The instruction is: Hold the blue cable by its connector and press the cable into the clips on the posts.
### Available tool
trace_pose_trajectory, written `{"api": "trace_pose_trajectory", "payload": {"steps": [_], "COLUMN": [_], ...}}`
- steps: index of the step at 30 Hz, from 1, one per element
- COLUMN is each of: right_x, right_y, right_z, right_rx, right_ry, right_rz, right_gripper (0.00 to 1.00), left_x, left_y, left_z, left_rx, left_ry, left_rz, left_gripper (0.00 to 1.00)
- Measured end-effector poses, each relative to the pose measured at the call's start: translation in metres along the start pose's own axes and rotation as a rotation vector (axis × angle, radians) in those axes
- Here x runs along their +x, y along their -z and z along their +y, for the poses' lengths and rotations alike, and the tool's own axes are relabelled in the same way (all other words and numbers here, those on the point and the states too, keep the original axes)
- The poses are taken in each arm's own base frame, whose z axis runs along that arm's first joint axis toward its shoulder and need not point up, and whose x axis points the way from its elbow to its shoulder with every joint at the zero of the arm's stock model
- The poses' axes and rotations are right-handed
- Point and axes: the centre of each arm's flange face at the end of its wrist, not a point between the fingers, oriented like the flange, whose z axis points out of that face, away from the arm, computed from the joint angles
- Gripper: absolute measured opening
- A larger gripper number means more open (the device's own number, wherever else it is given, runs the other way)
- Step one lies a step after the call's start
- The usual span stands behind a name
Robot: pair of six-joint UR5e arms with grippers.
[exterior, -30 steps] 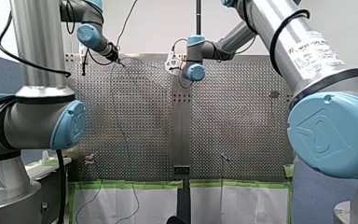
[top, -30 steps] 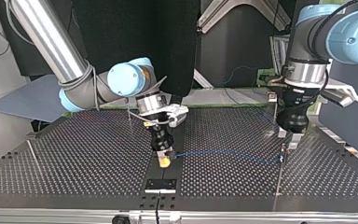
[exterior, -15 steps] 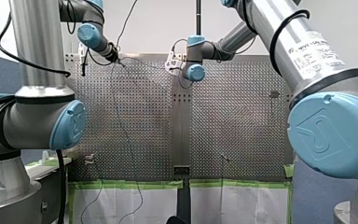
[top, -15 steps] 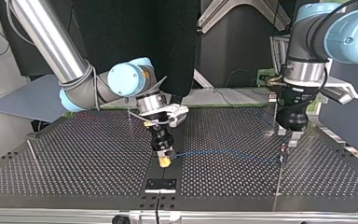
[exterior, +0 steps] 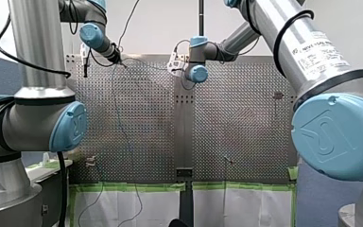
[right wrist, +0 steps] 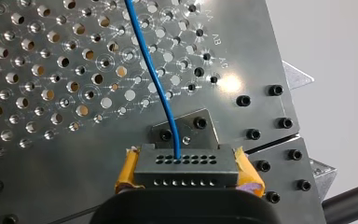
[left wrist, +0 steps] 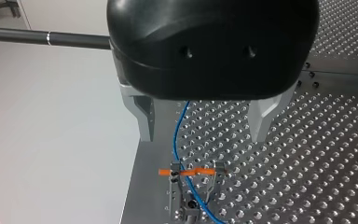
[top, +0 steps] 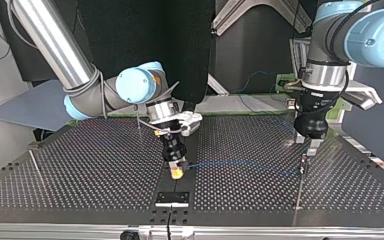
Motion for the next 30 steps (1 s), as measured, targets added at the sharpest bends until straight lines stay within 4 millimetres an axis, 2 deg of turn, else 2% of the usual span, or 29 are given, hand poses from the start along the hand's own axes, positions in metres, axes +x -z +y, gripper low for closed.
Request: {"api": "trace_pose_trajectory", "payload": {"steps": [30], "right_x": [-0.0025], "right_y": [0.0001], "right_z": [-0.0005], "right_rx": [0.001], "right_ry": [0.001], "right_rz": [-0.003], "right_gripper": [0.00], "left_x": [0.0046], "left_y": [0.0068], "left_z": [0.0007], "left_rx": [-0.061], "left_ry": [0.013], "left_rz": [0.043], "left_gripper": [0.98]}}
